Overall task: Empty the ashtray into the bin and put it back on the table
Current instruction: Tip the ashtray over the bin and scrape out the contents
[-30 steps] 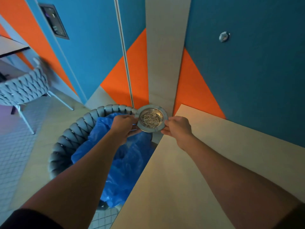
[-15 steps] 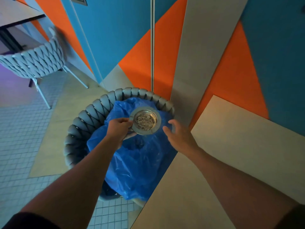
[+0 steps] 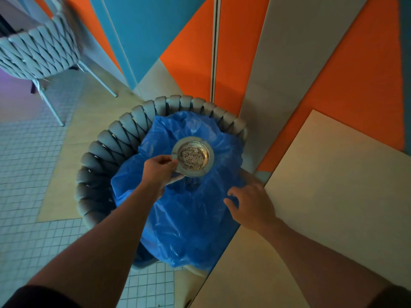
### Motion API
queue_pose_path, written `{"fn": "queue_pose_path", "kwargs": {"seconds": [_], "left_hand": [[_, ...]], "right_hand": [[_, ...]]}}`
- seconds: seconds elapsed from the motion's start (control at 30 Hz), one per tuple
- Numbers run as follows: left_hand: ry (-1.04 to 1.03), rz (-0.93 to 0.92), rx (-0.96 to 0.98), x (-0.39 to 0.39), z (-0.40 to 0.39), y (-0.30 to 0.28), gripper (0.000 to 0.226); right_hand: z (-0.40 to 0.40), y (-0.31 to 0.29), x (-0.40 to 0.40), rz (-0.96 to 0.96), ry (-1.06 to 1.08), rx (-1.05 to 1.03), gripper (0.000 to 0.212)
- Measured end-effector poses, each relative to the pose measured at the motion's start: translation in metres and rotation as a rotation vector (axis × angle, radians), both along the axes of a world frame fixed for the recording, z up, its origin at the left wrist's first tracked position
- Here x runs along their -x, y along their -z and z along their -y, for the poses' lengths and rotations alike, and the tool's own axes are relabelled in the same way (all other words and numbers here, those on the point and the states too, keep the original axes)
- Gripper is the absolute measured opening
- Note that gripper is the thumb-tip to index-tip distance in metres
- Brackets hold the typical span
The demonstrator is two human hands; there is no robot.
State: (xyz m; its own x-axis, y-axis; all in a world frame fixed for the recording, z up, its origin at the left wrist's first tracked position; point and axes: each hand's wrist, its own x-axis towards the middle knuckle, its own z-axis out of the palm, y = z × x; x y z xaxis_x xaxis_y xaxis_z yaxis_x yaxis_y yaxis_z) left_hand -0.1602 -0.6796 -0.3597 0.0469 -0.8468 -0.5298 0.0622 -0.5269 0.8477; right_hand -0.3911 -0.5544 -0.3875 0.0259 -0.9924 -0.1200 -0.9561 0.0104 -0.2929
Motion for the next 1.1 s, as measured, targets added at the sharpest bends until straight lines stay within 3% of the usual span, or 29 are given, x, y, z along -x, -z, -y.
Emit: {"fn": "queue_pose_path", "kwargs": {"seconds": [0.47,0.57,0.87,1.1], "left_hand": [[-0.041,0.074,0.033,0.0,0.008,0.042,0.004],[-0.031,0.179,0.109,-0.004,0.014,0.046,0.005],[0.141,0.745,0.45,-0.005,0.026,0.043,0.011],[0.219,0.87,0.547,0.0,0.03,0.045,0.014]], "right_hand": [[-0.005,0.016,0.001,0.016,0.042,0.119,0.039],[-0.006,0.019,0.002,0.018,0.049,0.135,0.038],[-0.006,0.021,0.002,0.037,0.055,0.14,0.04],[-0.005,0.022,0.002,0.036,0.055,0.133,0.042]]}}
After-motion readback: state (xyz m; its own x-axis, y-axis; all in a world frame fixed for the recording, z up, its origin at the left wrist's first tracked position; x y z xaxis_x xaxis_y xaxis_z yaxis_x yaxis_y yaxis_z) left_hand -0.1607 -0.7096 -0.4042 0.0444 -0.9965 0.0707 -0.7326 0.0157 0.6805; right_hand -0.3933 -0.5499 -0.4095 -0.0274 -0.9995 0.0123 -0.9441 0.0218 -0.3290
